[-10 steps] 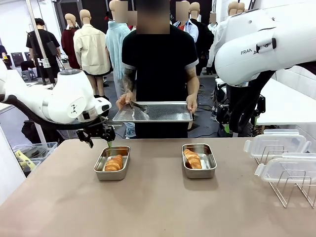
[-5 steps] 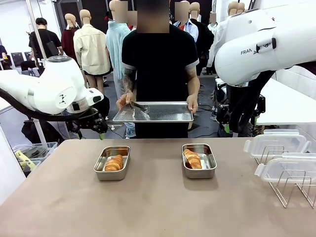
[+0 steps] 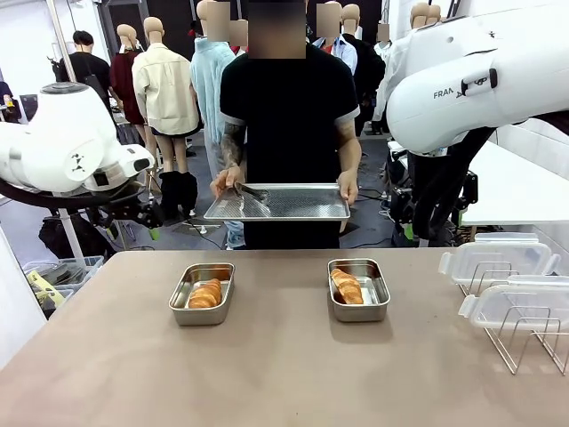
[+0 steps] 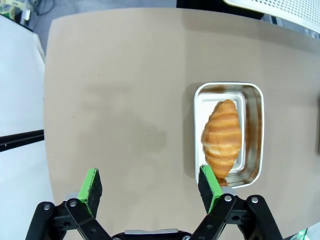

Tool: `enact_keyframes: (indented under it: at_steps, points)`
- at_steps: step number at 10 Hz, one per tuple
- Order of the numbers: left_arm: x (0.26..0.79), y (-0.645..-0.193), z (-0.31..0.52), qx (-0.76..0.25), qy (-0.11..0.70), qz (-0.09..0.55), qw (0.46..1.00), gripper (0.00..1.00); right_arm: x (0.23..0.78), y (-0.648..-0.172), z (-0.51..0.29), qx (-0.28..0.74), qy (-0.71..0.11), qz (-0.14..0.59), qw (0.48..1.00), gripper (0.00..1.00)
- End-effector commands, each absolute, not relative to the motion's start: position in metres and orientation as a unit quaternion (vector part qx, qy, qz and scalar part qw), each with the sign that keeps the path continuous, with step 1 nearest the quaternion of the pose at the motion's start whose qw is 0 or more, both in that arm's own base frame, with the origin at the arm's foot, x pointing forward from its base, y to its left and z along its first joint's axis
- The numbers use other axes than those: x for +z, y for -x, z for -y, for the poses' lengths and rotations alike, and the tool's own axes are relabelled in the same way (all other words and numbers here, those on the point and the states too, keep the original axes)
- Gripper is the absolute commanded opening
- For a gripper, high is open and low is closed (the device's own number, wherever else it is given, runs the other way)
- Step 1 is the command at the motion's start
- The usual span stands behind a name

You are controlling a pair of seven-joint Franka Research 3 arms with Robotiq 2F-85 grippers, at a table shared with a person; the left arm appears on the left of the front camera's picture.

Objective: Place the bread in airtight containers.
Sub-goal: Pick up one Airtight Container lid and hand it to the human.

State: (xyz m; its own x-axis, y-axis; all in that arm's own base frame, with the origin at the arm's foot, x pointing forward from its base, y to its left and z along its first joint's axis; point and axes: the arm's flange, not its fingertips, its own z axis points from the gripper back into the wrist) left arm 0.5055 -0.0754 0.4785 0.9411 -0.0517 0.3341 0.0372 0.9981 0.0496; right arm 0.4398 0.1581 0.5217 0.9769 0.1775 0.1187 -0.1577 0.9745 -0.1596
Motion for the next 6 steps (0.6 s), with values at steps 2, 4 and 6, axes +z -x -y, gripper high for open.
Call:
enact_keyframes:
  at_steps: [2, 4, 6]
  points:
    - [0.478, -0.506, 0.075, -0.023, -0.021, 0.170, 0.985, 1.00, 0.520, -0.440, -0.158, 0.083, 0.070, 0.070, 0.992, 1.00]
    - [0.478, -0.506, 0.075, -0.023, -0.021, 0.170, 0.985, 1.00, 0.520, -0.440, -0.158, 0.083, 0.070, 0.070, 0.992, 1.00]
    - [0.478, -0.506, 0.075, -0.023, -0.021, 0.170, 0.985, 1.00, 0.520, -0.440, -0.158, 0.083, 0.070, 0.070, 0.992, 1.00]
